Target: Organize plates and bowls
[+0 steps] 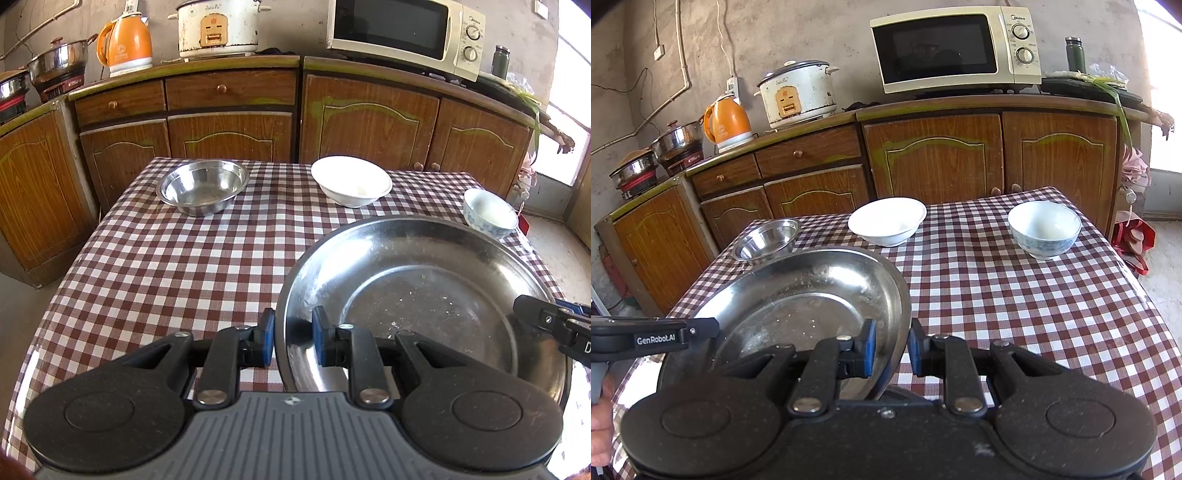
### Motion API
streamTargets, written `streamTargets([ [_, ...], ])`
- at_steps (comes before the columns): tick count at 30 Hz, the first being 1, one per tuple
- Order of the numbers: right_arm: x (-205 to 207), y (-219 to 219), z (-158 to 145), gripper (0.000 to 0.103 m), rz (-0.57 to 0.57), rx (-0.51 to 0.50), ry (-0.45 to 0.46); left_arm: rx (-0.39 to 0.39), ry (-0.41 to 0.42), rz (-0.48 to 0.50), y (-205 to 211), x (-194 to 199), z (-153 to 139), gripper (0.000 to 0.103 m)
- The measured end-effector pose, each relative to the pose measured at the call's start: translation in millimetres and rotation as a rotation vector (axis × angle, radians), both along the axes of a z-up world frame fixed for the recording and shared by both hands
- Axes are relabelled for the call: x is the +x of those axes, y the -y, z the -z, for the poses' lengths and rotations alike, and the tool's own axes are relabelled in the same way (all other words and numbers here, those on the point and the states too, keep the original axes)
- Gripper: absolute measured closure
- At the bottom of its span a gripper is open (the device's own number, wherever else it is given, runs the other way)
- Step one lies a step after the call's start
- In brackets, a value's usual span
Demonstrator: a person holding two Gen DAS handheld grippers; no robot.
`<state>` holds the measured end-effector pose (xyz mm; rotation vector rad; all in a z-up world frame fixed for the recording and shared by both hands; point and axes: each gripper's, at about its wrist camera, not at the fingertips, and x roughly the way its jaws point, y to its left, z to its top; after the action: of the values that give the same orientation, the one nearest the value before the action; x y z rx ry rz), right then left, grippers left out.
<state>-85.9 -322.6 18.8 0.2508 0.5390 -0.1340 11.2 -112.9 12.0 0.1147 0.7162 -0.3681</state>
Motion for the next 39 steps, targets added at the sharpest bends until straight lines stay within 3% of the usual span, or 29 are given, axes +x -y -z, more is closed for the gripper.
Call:
streamTargets([
  [39,-48.1,-8.0,26.2,0.078,0.015,-0.017,-0.066,0.027,-0.093,0.052,1.0,-26.1,34.9,0.080],
])
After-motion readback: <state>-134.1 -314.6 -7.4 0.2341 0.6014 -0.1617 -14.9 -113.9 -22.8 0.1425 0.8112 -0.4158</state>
